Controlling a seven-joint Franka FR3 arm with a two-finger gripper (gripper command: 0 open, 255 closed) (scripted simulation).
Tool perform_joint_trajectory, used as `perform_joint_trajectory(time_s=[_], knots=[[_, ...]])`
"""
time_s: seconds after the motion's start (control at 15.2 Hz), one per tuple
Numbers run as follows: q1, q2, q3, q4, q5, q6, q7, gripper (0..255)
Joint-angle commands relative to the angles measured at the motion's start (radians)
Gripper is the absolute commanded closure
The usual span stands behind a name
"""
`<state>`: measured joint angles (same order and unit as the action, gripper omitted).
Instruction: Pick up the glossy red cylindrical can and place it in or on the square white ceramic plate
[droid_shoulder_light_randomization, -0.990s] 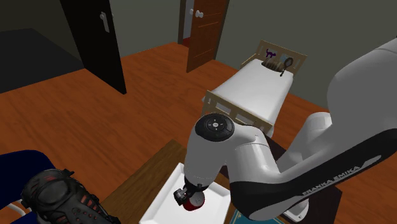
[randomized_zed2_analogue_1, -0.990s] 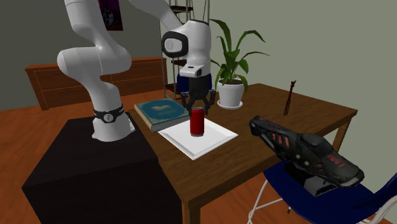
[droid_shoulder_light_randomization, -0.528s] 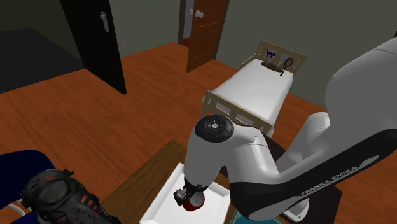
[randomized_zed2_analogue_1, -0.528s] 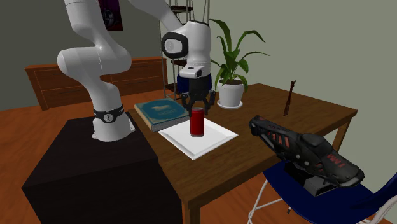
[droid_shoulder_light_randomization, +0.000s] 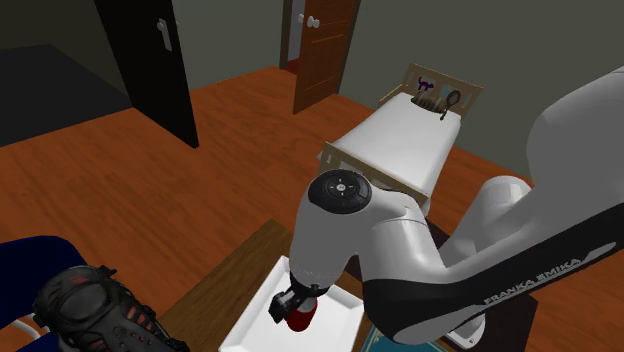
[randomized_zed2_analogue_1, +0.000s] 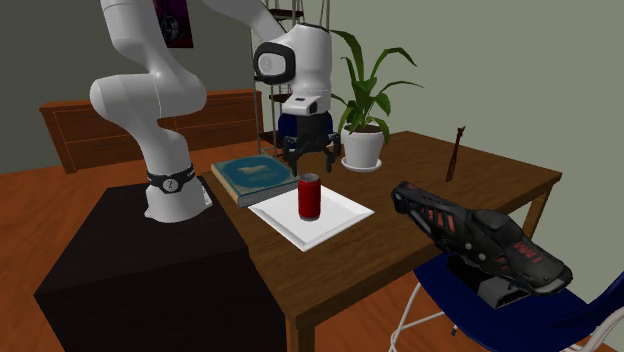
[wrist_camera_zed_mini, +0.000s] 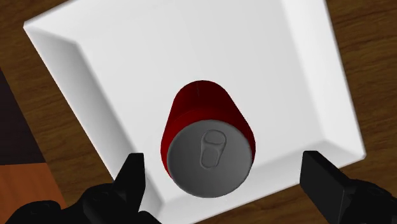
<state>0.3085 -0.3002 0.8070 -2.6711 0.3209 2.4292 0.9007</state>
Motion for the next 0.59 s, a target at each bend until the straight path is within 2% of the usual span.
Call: perform_joint_trajectory(time_s=[0.0, 0.07, 0.53], knots=[[0.024, -0.065, -0.031, 0.022, 0.027, -0.084, -0.022, 0], [0.032, -0.09, -0.046, 0.033, 0.033, -0.119, -0.028, 0], [0.032, -0.09, -0.046, 0.033, 0.032, -0.119, -0.028, 0]])
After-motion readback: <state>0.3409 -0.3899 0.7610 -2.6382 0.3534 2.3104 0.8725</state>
